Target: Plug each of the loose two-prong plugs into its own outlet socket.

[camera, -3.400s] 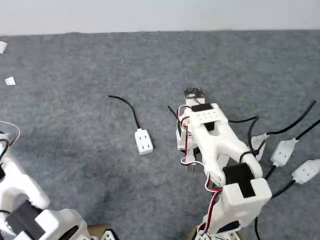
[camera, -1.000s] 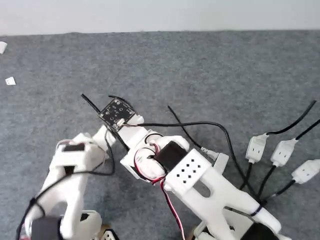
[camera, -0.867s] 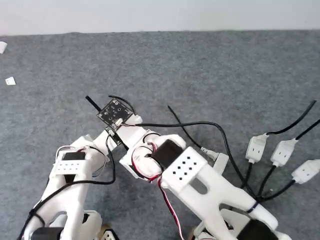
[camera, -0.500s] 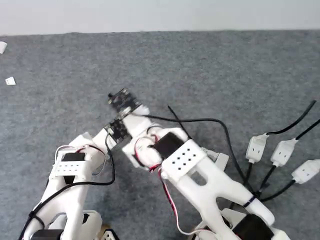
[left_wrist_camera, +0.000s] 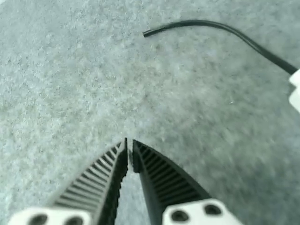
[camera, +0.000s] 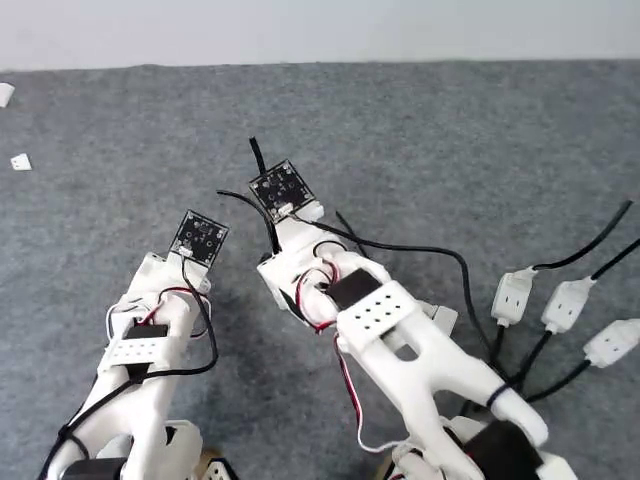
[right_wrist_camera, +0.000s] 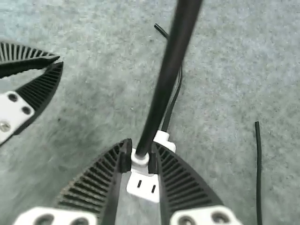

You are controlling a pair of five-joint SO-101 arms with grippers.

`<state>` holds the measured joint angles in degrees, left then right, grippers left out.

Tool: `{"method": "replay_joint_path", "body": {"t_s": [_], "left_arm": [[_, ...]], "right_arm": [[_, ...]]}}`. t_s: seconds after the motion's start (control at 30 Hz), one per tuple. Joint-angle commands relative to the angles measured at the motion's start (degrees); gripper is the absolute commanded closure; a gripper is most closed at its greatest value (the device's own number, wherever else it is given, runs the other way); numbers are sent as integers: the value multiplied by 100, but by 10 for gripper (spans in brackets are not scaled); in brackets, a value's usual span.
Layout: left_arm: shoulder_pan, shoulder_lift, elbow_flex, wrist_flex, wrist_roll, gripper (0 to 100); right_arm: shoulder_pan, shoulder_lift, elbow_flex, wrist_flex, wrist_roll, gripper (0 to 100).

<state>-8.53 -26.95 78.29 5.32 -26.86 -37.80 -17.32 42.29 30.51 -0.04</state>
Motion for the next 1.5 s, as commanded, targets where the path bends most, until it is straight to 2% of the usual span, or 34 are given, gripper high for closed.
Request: {"method": "replay_joint_path", "body": {"t_s": [0.0, 0.23, 1.47], "left_arm": [[-35, -176, -40, -193, 97, 988], [-35, -176, -31, -193, 97, 988], [-35, -176, -22, -193, 97, 988]], "right_arm": [[75, 215, -132, -295, 88, 991], [242, 743, -457, -286, 62, 991], [321, 804, -624, -462, 35, 991]]}}
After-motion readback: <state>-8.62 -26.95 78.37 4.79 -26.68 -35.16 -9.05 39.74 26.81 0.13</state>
